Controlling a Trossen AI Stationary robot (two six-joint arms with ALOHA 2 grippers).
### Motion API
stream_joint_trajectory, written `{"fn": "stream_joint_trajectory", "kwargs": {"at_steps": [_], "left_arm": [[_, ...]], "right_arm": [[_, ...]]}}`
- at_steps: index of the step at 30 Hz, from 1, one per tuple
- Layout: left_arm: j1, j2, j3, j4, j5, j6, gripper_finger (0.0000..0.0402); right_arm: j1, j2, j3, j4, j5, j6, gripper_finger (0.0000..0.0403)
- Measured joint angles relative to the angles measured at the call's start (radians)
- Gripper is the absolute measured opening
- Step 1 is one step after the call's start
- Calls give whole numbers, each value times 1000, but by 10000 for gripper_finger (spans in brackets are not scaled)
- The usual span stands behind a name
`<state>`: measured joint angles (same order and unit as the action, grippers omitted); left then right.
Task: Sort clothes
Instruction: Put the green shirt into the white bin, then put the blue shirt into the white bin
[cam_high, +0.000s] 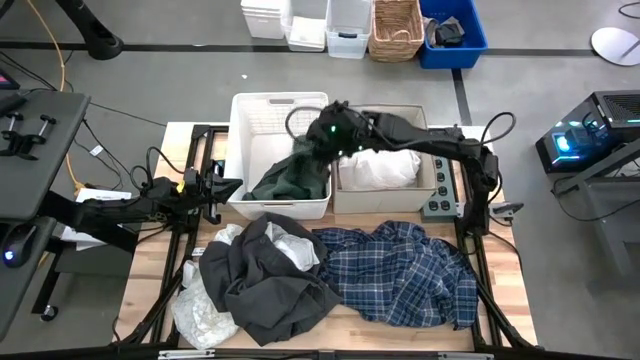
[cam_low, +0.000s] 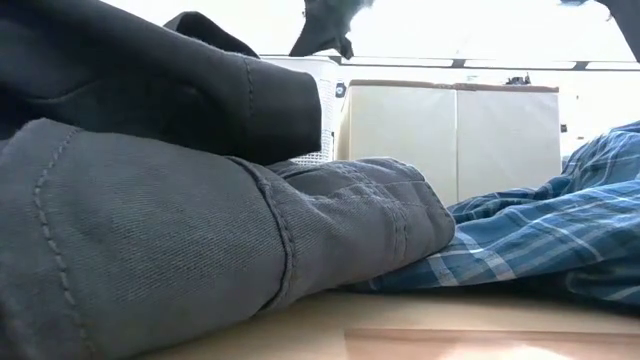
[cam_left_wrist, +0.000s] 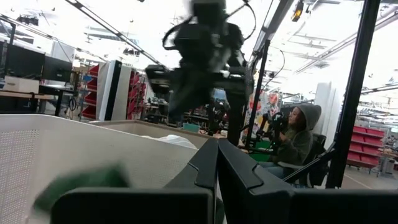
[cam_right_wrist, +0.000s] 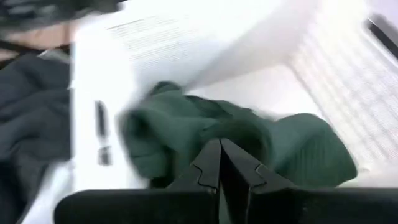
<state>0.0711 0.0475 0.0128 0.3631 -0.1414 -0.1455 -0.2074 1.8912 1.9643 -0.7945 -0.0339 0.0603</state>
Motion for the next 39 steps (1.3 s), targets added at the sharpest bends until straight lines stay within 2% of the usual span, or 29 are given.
{"fn": "stream_joint_trajectory", "kwargs": {"at_steps": [3, 8, 12, 16, 19, 22, 26, 29, 33, 36, 39], "left_arm": [[0, 0, 0, 0, 0, 0, 0], [0, 0, 0, 0, 0, 0, 0], [0, 0, 0, 0, 0, 0, 0], [0, 0, 0, 0, 0, 0, 0], [0, 0, 0, 0, 0, 0, 0], [0, 0, 0, 0, 0, 0, 0], [0, 0, 0, 0, 0, 0, 0], [0, 0, 0, 0, 0, 0, 0], [0, 0, 0, 0, 0, 0, 0], [0, 0, 0, 0, 0, 0, 0], [0, 0, 0, 0, 0, 0, 0]], "right_arm": [[41, -18, -1, -63, 15, -20, 1], [112, -90, 0, -302, 19, -4, 1], [219, -109, -28, -468, 14, 92, 1], [368, -154, -149, -502, -33, 249, 8], [498, -172, -296, -503, -83, 376, 40], [613, -199, -424, -507, -142, 540, 90], [736, -217, -496, -507, -182, 732, 166], [807, -221, -493, -502, -168, 834, 219], [870, -213, -501, -502, -69, 961, 275], [886, -213, -538, -489, -5, 1082, 299], [889, -212, -569, -473, 33, 1137, 306]]}}
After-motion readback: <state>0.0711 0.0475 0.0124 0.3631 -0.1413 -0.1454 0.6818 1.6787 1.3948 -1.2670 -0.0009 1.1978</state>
